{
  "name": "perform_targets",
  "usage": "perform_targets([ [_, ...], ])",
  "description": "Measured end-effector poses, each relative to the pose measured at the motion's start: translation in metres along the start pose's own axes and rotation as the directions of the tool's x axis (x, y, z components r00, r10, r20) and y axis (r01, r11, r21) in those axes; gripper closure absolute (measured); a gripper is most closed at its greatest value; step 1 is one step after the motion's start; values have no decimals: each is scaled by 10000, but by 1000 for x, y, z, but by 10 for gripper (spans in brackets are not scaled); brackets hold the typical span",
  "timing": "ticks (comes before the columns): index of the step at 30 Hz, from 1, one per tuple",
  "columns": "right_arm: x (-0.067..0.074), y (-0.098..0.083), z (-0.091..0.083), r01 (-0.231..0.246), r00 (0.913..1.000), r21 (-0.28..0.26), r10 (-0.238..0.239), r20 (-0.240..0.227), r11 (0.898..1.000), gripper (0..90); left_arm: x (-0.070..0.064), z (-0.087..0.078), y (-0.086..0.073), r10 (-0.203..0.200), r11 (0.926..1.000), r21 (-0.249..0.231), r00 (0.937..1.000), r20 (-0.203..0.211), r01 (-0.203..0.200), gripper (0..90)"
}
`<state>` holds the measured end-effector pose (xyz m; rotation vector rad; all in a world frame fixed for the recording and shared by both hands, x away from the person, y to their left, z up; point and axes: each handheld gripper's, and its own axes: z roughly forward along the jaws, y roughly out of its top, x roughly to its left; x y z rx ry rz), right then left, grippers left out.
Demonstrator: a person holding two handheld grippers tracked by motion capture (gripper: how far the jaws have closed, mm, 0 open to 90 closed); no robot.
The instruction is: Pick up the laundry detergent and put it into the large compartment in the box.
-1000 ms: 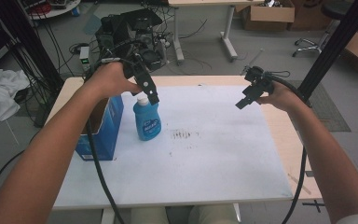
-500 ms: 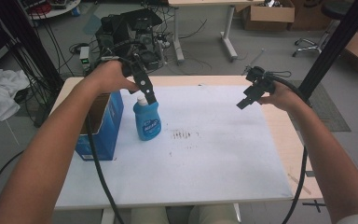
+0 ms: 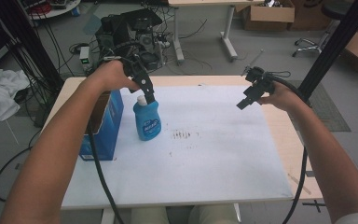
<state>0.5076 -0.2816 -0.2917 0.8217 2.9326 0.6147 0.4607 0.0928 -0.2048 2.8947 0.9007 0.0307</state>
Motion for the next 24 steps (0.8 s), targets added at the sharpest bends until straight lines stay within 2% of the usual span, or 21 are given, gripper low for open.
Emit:
perform_targets([
  [11, -1, 0, 2, 37, 10000, 27, -37, 16, 10000, 178, 7, 18, -2, 25, 10000, 90, 9997, 230, -27, 193],
  [24, -2, -1, 1, 21, 10000, 65, -21, 24, 10000, 178, 11, 40, -6, 70, 10000, 48, 9997, 221, -71, 194],
])
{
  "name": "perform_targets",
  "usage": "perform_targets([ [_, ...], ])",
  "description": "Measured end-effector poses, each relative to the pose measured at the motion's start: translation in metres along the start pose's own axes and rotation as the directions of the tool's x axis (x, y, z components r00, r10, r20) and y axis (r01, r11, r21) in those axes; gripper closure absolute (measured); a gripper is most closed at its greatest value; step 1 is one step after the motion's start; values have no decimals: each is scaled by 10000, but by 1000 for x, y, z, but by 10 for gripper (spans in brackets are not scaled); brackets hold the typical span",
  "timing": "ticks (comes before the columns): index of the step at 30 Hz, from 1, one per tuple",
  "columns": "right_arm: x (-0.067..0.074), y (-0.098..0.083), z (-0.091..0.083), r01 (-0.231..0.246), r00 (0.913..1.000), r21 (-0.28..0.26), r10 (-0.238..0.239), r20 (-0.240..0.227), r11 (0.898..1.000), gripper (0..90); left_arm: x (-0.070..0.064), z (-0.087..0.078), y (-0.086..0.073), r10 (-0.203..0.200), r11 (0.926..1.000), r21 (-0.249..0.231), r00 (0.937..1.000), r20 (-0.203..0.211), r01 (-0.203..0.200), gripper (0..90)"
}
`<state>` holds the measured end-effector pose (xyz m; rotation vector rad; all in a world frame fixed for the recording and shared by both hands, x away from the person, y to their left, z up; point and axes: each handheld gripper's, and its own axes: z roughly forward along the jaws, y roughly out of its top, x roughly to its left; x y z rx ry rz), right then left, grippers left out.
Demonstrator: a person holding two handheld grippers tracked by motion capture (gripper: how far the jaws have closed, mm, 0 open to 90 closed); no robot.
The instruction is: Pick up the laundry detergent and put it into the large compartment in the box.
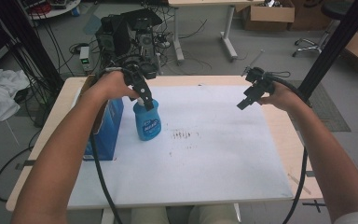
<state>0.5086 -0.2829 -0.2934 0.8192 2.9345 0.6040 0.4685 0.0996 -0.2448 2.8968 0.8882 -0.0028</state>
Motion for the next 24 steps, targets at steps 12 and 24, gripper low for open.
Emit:
perform_targets([
  [12, -1, -2, 1, -36, 10000, 77, 36, 30, 10000, 178, 1, 20, 0, 9, 9997, 227, 10000, 76, -11, 193],
  [24, 0, -1, 2, -20, 10000, 90, 20, 4, 10000, 178, -1, 33, 3, -84, 9991, 427, 10000, -27, 85, 193],
])
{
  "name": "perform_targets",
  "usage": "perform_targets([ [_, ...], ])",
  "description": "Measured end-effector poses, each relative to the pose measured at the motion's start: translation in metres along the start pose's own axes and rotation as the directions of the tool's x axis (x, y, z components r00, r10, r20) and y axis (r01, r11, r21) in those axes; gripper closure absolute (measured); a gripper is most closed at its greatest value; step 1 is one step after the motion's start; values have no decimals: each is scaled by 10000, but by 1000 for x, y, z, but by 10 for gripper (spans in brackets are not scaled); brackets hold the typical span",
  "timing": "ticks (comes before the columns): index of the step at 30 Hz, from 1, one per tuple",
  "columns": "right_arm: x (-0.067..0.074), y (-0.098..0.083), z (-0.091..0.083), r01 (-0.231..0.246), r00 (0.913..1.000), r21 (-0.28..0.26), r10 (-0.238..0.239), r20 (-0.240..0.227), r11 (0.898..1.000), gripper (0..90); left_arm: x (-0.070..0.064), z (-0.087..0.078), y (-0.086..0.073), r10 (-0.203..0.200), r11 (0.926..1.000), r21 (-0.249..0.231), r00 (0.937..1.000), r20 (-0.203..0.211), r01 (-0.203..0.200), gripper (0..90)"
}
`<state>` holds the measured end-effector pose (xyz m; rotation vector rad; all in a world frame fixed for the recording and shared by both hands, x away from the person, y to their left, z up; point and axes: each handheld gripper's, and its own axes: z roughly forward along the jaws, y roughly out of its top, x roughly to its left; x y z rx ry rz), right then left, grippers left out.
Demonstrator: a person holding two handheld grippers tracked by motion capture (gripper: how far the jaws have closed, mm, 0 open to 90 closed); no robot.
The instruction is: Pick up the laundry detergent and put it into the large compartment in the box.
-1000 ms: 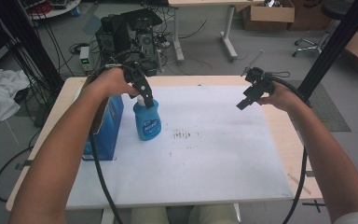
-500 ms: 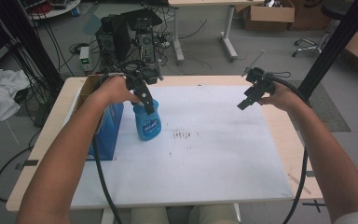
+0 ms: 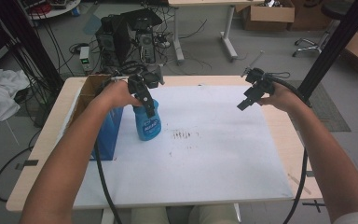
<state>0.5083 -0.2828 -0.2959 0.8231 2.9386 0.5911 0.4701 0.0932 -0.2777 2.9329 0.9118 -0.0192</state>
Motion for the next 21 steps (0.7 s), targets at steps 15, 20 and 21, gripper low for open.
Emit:
perform_targets([
  [15, -1, -1, 3, 0, 10000, 25, 0, -52, 10000, 179, 1, 5, 3, -162, 9998, 132, 9998, -92, 163, 203],
  [20, -2, -2, 3, -12, 10000, -3, 12, -56, 10000, 179, 1, 6, 4, -171, 9997, 162, 9998, -96, 172, 212],
  [21, -2, -3, 3, -18, 10000, 8, 18, -37, 10000, 179, 1, 6, 4, -192, 9997, 145, 9998, -98, 194, 215],
])
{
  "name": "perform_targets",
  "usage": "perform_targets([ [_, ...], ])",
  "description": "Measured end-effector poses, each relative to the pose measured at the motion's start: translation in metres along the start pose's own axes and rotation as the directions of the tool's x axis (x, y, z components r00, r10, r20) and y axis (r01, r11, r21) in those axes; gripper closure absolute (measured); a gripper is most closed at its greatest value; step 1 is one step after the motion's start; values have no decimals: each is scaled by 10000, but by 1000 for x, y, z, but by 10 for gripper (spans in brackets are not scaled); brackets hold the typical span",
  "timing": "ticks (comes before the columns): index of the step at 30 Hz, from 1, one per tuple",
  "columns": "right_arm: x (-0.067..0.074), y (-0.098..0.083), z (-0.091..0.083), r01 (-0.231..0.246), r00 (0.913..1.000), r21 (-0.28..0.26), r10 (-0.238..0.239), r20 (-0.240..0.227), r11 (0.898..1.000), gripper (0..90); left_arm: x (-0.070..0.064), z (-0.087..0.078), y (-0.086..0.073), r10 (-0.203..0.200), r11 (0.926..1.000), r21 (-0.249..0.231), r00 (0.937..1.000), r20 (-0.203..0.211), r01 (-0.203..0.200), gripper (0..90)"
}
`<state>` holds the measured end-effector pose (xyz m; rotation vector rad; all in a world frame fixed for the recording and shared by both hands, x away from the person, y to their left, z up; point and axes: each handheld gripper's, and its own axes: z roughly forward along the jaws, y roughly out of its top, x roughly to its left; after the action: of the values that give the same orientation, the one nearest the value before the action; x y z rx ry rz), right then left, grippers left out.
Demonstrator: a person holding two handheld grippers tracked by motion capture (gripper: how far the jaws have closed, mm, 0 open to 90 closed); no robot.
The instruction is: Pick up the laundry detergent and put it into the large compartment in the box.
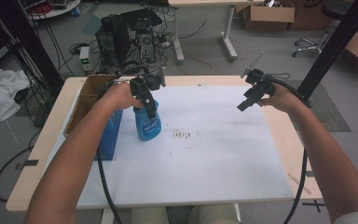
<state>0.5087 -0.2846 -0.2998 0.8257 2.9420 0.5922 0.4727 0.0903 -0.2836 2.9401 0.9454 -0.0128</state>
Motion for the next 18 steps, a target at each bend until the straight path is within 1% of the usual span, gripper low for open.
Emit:
perform_targets([
  [4, 0, 0, -1, 5, 10000, -20, -5, -1, 10000, 180, 0, -1, 0, -47, 10000, -44, 10000, -27, 47, 244],
  [11, 0, 0, -1, 4, 10000, -41, -4, -6, 10000, 181, 1, -1, -1, -142, 9999, -65, 9999, -26, 142, 261],
  [14, 0, 0, -1, 12, 10000, -62, -12, -11, 10000, 181, 1, -1, 0, -70, 10000, -14, 10000, -18, 70, 271],
  [15, 0, 0, -1, 79, 10000, -53, -79, -4, 10000, 182, 0, 0, 0, -100, 9999, -55, 9999, -17, 100, 272],
  [18, 0, 0, 0, 6, 10000, -53, -6, -9, 10000, 181, 0, 0, 0, -78, 10000, -36, 10000, -27, 78, 277],
])
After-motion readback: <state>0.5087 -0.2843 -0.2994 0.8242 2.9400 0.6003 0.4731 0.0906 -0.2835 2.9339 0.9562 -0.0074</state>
